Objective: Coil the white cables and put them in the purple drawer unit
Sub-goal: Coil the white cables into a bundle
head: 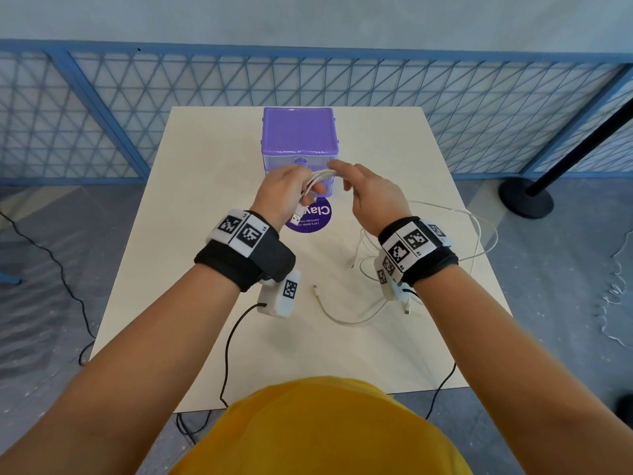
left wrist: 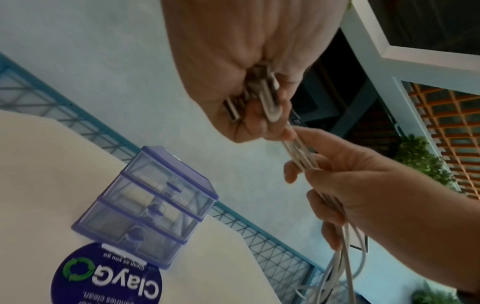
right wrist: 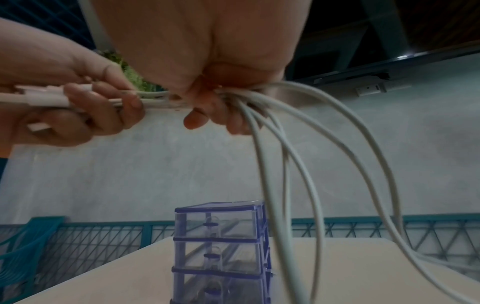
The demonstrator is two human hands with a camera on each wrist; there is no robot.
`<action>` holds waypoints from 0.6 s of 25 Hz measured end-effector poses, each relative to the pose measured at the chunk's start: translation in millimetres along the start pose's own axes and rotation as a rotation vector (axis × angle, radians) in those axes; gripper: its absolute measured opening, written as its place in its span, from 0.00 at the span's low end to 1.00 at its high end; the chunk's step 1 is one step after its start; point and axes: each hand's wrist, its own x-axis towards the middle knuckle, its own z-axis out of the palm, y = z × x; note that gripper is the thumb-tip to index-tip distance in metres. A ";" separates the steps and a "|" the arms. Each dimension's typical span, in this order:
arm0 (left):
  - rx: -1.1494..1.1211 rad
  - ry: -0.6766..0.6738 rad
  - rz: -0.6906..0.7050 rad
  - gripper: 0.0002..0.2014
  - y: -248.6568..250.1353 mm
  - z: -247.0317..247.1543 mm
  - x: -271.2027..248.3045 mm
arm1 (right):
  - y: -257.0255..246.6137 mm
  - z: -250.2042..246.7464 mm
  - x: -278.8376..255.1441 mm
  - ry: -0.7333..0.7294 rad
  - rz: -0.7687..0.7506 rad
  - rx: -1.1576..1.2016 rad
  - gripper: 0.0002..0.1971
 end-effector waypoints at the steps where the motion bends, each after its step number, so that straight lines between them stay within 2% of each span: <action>1: 0.059 0.036 0.031 0.18 3.3 2.4 0.2 | -2.9 1.3 0.4 -0.002 -0.029 -0.029 0.26; 4: 0.137 0.015 0.108 0.15 9.7 12.8 -0.7 | -9.1 5.1 4.5 0.009 -0.106 -0.129 0.19; 7: 0.131 -0.005 0.126 0.12 7.3 12.9 0.5 | -8.7 2.5 6.3 0.000 -0.086 -0.137 0.12; 10: 0.095 -0.064 0.089 0.14 1.0 7.3 3.1 | -5.6 -1.1 5.2 0.016 -0.070 -0.129 0.12; 13: 0.233 -0.166 0.101 0.13 -1.1 4.4 2.4 | -6.4 0.3 3.8 0.050 -0.025 -0.083 0.11; 15: 0.294 -0.174 0.130 0.14 1.8 3.1 2.8 | -8.4 2.3 2.6 0.099 0.032 -0.013 0.11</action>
